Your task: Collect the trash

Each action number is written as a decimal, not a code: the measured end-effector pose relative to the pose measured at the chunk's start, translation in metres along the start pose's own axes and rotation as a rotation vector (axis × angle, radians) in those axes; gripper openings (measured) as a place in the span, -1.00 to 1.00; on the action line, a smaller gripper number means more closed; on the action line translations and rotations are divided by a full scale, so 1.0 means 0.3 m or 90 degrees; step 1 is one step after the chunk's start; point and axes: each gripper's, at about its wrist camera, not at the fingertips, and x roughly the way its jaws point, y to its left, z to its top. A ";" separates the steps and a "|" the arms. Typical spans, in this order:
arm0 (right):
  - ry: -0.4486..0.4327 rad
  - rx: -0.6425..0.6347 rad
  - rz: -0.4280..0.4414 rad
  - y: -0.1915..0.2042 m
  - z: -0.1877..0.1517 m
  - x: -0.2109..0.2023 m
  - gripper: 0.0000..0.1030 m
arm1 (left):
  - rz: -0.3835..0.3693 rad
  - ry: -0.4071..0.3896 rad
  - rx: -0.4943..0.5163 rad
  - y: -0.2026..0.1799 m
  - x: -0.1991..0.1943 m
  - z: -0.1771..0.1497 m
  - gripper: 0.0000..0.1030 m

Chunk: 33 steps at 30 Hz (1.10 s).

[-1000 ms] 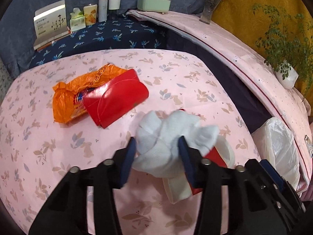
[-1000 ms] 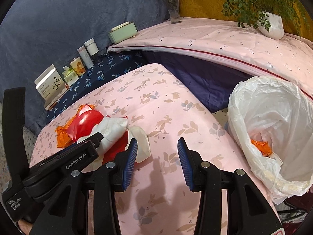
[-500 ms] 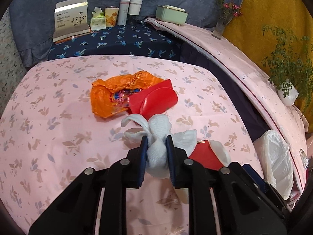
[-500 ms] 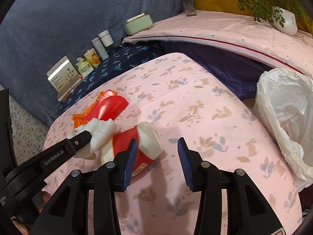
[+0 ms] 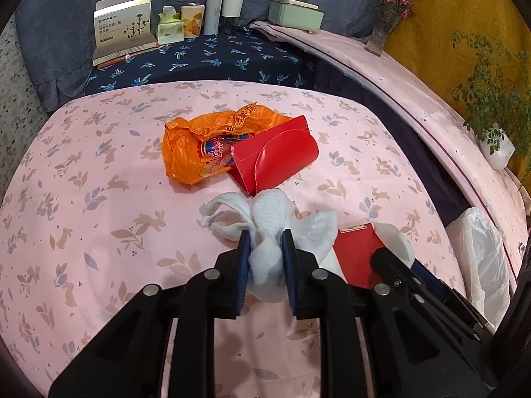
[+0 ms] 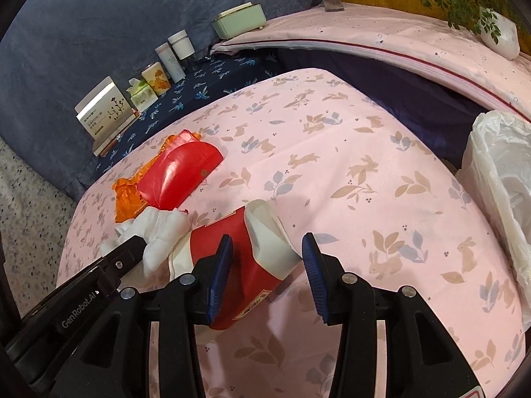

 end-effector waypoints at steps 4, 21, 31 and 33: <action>-0.010 0.008 0.009 -0.014 0.002 -0.019 -0.36 | 0.000 -0.002 0.006 -0.015 -0.008 -0.002 -0.64; -0.145 0.032 -0.036 -0.171 0.090 -0.370 -0.57 | -0.044 -0.075 0.090 -0.297 -0.216 0.024 -0.72; -0.176 0.052 -0.051 -0.309 0.107 -0.507 -0.97 | -0.081 -0.097 0.127 -0.487 -0.307 0.015 -0.73; -0.179 0.052 -0.050 -0.325 0.098 -0.525 -0.97 | -0.083 -0.096 0.129 -0.502 -0.309 0.007 -0.73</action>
